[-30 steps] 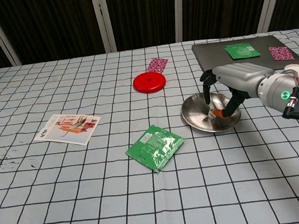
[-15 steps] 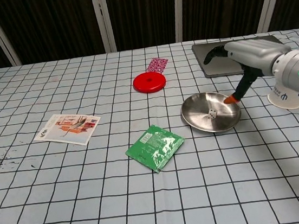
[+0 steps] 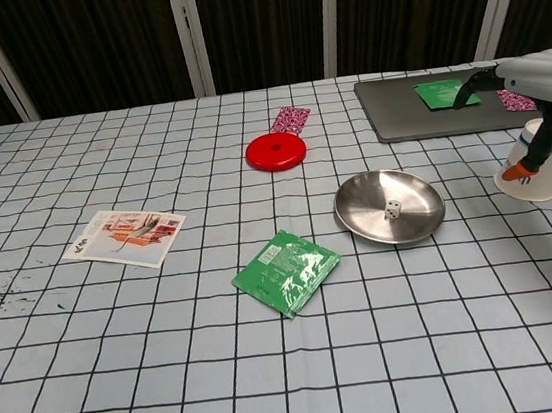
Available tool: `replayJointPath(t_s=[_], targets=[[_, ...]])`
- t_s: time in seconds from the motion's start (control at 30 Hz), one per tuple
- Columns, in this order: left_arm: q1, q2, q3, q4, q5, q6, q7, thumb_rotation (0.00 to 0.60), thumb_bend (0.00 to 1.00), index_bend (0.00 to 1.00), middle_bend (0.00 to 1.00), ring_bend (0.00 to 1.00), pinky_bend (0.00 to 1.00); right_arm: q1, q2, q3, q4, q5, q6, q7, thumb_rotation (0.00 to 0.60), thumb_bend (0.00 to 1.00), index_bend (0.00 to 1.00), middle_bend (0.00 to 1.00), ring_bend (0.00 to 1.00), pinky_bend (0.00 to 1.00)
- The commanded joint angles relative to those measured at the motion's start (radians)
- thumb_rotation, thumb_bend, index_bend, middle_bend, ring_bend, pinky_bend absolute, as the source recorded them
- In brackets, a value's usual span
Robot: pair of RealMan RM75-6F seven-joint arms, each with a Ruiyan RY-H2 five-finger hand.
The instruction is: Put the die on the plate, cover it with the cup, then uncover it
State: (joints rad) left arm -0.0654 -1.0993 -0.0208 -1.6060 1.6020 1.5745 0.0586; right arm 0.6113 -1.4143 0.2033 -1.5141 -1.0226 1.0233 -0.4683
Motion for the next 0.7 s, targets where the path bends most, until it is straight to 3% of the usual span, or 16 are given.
replayJointPath(t_s=[0.03,0.37,0.7], targets=[[0.000,0.000,-0.002,0.001,-0.004,-0.002,0.000,0.600,0.26,0.31,0.00,0.00,0.13,0.000,0.002,-0.004,0.009,0.003,-0.003,0.003,0.600,0.16,0.26,0.18,0.08,0.00],[-0.002,-0.002,-0.003,0.001,-0.007,-0.005,0.007,0.600,0.26,0.31,0.00,0.00,0.13,0.009,-0.003,-0.003,0.063,0.008,-0.018,0.029,0.600,0.17,0.36,0.29,0.11,0.00],[-0.005,-0.008,-0.003,-0.002,-0.012,-0.014,0.027,0.600,0.26,0.31,0.00,0.00,0.13,0.001,0.018,-0.021,0.112,0.011,-0.037,0.054,0.600,0.23,0.38,0.31,0.12,0.00]])
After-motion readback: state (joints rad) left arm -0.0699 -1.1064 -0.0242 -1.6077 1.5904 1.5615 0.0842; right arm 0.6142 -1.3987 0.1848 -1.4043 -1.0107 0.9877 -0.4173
